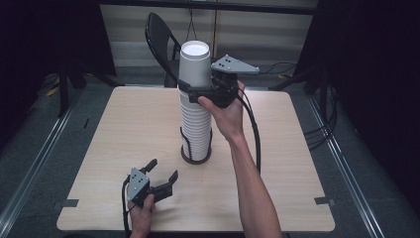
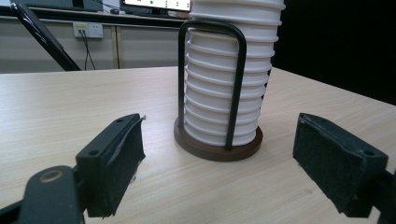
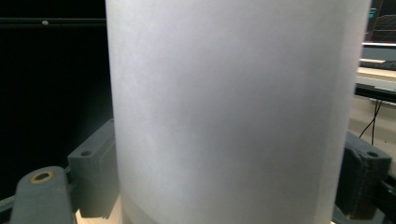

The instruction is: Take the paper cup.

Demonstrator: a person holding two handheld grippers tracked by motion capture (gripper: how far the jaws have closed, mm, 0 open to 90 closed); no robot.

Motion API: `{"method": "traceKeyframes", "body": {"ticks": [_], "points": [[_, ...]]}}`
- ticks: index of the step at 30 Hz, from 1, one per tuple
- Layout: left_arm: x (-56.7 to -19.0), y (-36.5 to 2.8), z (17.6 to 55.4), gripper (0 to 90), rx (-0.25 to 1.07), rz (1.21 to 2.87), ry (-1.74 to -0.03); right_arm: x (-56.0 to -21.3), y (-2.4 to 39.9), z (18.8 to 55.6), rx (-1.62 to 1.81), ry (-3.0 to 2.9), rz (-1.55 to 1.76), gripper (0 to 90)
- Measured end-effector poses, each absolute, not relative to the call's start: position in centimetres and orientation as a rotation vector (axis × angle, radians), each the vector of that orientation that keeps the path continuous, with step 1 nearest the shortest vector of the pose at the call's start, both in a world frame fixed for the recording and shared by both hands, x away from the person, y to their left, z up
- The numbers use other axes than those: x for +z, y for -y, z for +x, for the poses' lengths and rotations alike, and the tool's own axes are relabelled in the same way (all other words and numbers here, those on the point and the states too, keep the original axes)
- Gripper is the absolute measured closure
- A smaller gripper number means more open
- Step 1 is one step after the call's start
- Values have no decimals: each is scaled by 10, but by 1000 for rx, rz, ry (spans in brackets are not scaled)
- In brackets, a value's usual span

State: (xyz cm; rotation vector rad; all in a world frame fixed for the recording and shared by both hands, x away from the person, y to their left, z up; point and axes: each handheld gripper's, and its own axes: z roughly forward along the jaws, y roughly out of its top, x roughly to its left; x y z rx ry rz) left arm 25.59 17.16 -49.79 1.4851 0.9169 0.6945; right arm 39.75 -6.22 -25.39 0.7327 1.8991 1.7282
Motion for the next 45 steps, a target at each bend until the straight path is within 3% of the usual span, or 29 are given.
{"method": "traceKeyframes", "body": {"ticks": [45], "points": [[-498, -172, 256, 161, 690, 1483, -916, -202, 88, 386, 1880, -1701, 698, 150]]}}
